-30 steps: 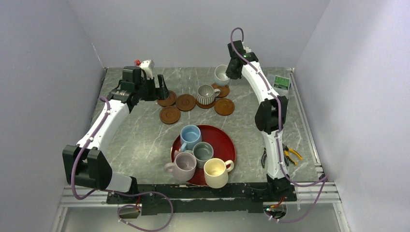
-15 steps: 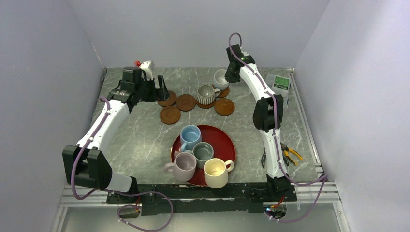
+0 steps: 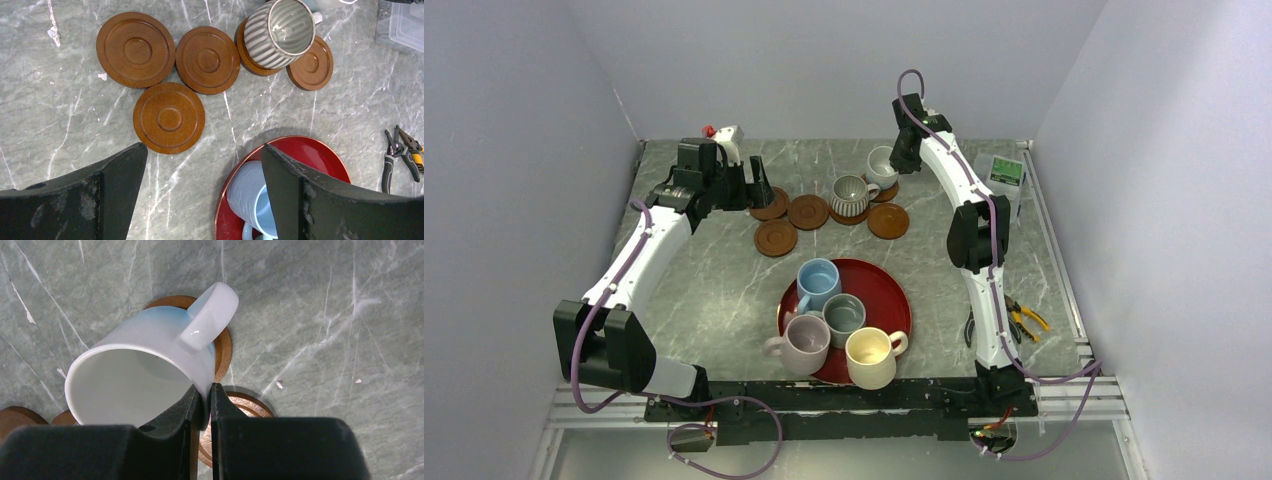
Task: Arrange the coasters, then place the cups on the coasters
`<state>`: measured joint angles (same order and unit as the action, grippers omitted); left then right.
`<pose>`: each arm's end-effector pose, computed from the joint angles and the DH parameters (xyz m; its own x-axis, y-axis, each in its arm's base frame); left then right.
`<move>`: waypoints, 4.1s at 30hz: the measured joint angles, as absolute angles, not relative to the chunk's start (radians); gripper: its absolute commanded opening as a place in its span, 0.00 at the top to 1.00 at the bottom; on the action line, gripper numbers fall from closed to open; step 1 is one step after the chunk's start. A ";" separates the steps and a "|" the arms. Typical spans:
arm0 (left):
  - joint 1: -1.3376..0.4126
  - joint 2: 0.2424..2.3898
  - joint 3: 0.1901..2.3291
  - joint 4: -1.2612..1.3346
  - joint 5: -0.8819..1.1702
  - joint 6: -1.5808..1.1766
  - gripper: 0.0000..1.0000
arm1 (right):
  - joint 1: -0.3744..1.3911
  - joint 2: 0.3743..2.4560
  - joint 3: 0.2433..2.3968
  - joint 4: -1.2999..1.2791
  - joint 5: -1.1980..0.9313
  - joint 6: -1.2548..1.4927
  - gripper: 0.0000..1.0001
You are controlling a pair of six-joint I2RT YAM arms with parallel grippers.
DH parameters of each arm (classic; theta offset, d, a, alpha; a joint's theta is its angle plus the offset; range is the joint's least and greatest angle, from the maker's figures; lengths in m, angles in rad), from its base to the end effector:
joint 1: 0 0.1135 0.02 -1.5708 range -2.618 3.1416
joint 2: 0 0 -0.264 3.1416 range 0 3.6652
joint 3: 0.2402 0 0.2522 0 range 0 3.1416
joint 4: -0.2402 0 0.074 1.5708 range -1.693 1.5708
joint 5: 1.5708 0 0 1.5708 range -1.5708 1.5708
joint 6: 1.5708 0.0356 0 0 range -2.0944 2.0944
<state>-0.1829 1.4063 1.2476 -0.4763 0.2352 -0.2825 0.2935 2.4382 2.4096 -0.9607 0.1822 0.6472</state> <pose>0.3088 -0.0656 0.3300 -0.6609 -0.1534 -0.7346 0.1845 0.9156 -0.3572 0.5071 0.1465 0.2461 -0.7522 0.3921 -0.5295 0.3313 0.9198 0.2104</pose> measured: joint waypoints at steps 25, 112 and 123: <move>-0.183 1.406 1.248 -0.477 0.235 -0.282 0.11 | 0.289 2.471 2.425 -0.993 0.176 0.651 0.98; -0.188 1.356 1.247 -0.452 0.236 -0.286 0.11 | 1.196 1.213 0.997 -1.097 0.323 1.403 0.47; -0.190 1.356 1.247 -0.453 0.239 -0.287 0.11 | 1.222 1.280 1.015 -1.135 0.339 1.487 0.58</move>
<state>-0.1898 1.3563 1.2472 -0.4526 0.2386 -0.2871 1.2217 1.2800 1.0145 -1.1347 0.3389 1.4872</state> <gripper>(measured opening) 0.894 0.459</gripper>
